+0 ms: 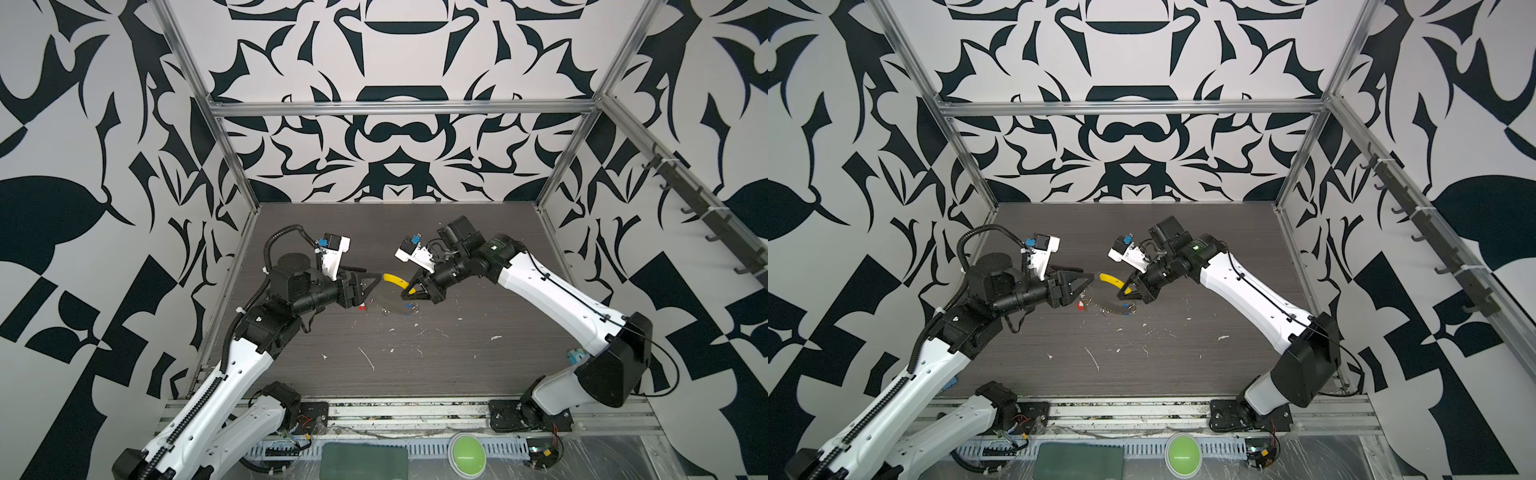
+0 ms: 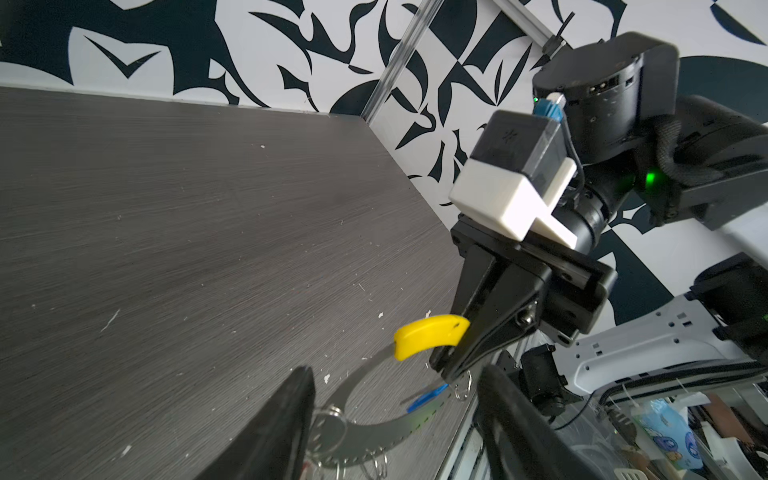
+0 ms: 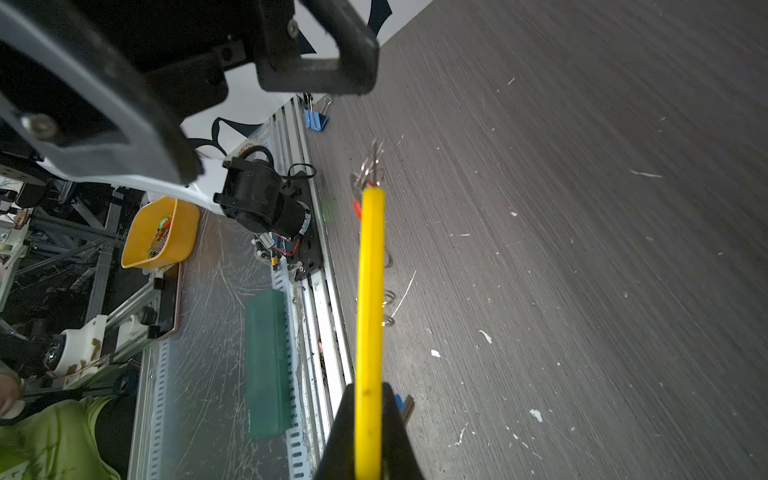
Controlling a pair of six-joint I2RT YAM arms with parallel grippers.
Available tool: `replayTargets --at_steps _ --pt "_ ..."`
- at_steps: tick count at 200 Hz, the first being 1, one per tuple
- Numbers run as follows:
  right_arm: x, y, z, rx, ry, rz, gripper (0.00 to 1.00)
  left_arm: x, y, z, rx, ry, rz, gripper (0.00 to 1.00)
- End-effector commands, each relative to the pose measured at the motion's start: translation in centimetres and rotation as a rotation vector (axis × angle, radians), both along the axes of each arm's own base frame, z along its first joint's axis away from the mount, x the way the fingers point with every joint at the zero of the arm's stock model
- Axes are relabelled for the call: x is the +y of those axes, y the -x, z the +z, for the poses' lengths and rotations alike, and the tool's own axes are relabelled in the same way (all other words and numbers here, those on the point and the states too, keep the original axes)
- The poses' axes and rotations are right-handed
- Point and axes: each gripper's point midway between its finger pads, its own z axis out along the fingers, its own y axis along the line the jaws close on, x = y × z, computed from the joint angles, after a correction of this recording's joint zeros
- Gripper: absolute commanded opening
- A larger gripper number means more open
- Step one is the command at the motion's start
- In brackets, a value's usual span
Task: Remove the keys from the keyring
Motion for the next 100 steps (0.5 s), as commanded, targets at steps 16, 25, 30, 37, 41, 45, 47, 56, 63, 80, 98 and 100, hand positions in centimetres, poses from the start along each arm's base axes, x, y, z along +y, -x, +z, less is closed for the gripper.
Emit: replayTargets --at_steps 16,25,30,37,41,45,47,56,63,80,98,100 --pt "-0.1 -1.5 3.1 -0.068 -0.027 -0.097 0.00 1.2 -1.1 -1.0 0.057 -0.042 0.106 0.64" --pt "-0.1 -2.0 3.3 -0.068 -0.023 -0.130 0.00 2.1 -1.9 -1.6 0.064 -0.055 0.178 0.63" --pt "-0.1 -2.2 3.2 -0.066 -0.019 -0.150 0.00 2.6 -2.2 -1.8 0.058 -0.059 0.215 0.63" --pt "-0.1 -2.7 3.3 -0.066 -0.015 -0.184 0.00 3.2 -2.5 -2.0 0.047 -0.051 0.262 0.63" --pt "-0.2 -3.0 3.3 -0.066 -0.012 -0.205 0.00 3.5 -2.7 -2.0 0.036 -0.043 0.281 0.63" --pt "-0.2 -3.2 3.2 -0.065 -0.008 -0.226 0.00 3.7 -2.7 -2.0 0.025 -0.033 0.298 0.64" --pt "-0.2 -3.4 3.2 -0.065 -0.005 -0.236 0.00 3.9 -2.8 -2.0 0.020 -0.030 0.309 0.64" --pt "-0.2 -3.8 3.1 -0.059 -0.001 -0.272 0.00 4.3 -3.0 -2.0 -0.003 -0.021 0.344 0.65" --pt "-0.2 -4.0 3.0 -0.053 0.004 -0.295 0.00 4.5 -3.1 -2.0 -0.017 -0.021 0.364 0.66" --pt "-0.2 -4.5 2.7 -0.058 0.027 -0.348 0.00 4.1 -3.4 -2.2 -0.040 -0.028 0.374 0.66" --pt "0.1 -4.6 2.6 -0.072 0.052 -0.375 0.00 3.1 -3.6 -3.1 -0.057 -0.088 0.374 0.66" --pt "0.2 -4.5 2.6 -0.074 0.053 -0.376 0.00 3.0 -3.6 -3.2 -0.061 -0.096 0.373 0.66"
